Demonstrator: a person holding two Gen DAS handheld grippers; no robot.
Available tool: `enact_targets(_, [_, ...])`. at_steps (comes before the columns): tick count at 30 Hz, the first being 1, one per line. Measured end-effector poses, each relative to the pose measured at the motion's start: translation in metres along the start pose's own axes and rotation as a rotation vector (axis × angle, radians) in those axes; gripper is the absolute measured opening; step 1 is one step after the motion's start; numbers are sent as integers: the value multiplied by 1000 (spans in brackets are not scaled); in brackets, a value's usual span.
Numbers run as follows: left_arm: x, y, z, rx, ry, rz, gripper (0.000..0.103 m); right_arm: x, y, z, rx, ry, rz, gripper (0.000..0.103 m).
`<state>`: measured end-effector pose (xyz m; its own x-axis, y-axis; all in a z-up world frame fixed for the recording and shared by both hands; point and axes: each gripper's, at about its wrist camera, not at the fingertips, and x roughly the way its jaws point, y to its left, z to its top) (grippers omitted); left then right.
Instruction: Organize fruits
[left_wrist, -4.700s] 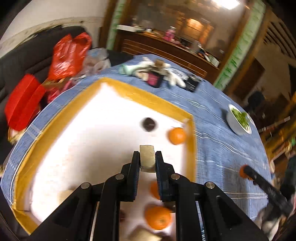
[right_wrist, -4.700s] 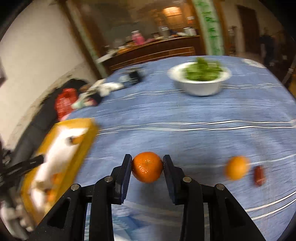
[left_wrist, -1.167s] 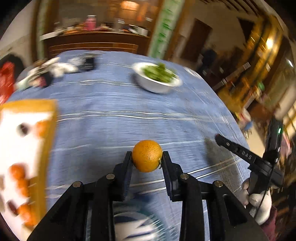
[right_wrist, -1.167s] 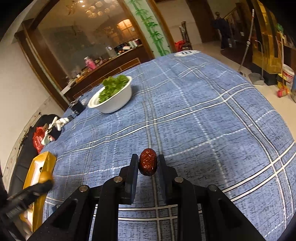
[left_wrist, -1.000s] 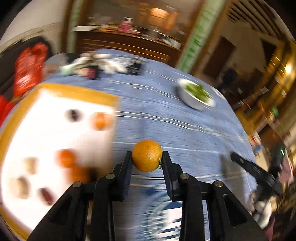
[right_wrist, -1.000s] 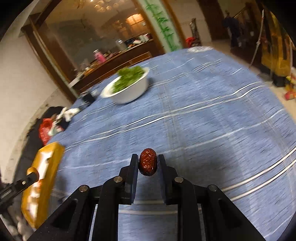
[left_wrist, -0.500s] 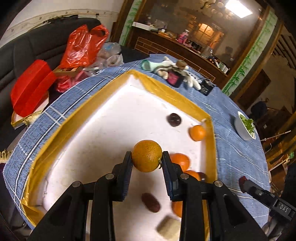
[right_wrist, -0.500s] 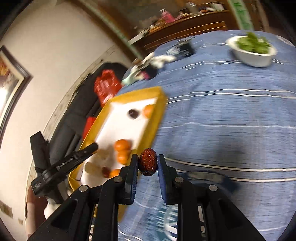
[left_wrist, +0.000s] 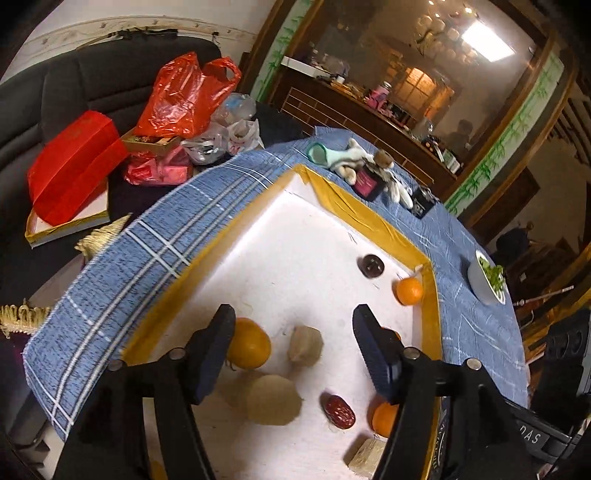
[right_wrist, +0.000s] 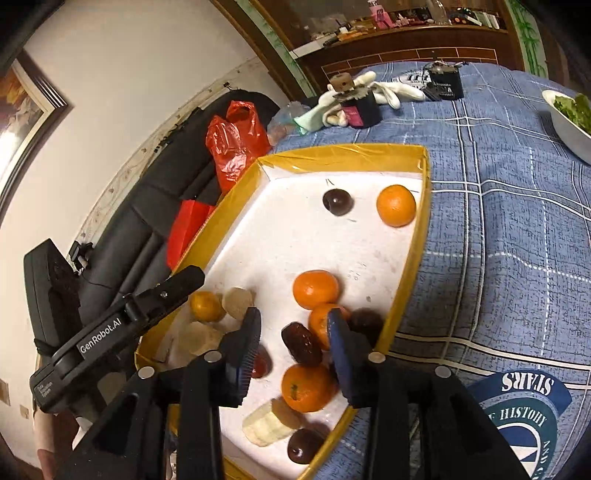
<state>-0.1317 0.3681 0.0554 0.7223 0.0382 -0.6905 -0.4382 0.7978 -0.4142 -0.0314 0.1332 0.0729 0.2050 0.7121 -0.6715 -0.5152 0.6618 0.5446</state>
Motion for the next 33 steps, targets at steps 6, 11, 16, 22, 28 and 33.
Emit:
enact_targets(6, [-8, -4, -2, -9, -22, 7, 67, 4, -11, 6, 26, -2, -65, 42])
enact_targets(11, [-20, -18, -3, 42, -56, 19, 71, 12, 0, 2, 10, 68, 46, 51])
enact_targets(16, [-35, -33, -7, 100, -109, 55, 74, -17, -7, -4, 65, -7, 119, 51])
enact_targets(22, [-48, -71, -30, 194, -200, 168, 91, -67, -42, -31, 151, -159, -40, 51])
enact_targets(28, [-50, -118, -56, 332, -233, 251, 100, -94, -57, -55, 130, -267, -263, 59])
enact_targets(33, [-48, -138, -70, 368, -198, 251, 100, -107, -55, -70, 53, -311, -350, 65])
